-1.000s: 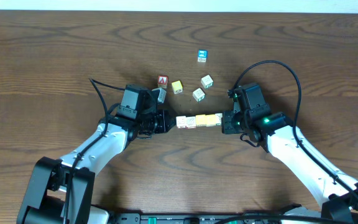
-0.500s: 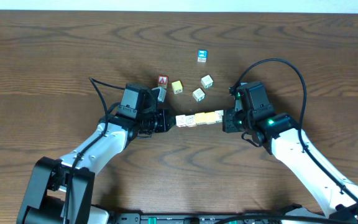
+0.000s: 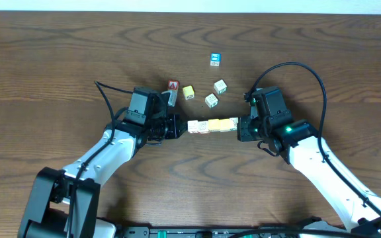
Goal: Lift 5 blocks
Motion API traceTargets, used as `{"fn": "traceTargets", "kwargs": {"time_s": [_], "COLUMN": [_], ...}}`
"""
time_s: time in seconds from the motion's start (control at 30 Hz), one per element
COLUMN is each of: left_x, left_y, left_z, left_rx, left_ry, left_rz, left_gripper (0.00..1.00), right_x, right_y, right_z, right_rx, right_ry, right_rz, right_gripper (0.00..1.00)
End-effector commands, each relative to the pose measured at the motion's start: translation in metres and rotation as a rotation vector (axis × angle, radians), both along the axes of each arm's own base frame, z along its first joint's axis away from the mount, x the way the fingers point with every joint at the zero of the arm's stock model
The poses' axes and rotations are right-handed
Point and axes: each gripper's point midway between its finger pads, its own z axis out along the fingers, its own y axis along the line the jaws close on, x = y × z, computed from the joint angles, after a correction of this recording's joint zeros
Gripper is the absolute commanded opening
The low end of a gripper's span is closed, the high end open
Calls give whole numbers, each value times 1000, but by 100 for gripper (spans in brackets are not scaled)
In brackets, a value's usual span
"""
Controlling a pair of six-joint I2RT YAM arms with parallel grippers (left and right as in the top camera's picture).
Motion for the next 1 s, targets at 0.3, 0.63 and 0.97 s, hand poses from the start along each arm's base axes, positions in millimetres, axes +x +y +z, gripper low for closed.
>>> {"fn": "traceTargets", "kwargs": {"time_s": [0.3, 0.63, 0.97], "left_x": [-8, -8, -6], "left_y": [-39, -39, -40], "left_z": [62, 62, 65], "left_rx": [-187, -187, -191], "left_ry": [-76, -76, -83], "left_rz": [-151, -150, -149], "left_gripper": [7, 7, 7], "right_x": [-18, -18, -15], "right_y": [55, 55, 56], "right_z": [27, 27, 36], "right_rx": [220, 220, 218], "right_ry": [28, 26, 16], "right_rz": [188, 191, 198], "right_gripper": [1, 1, 1]}}
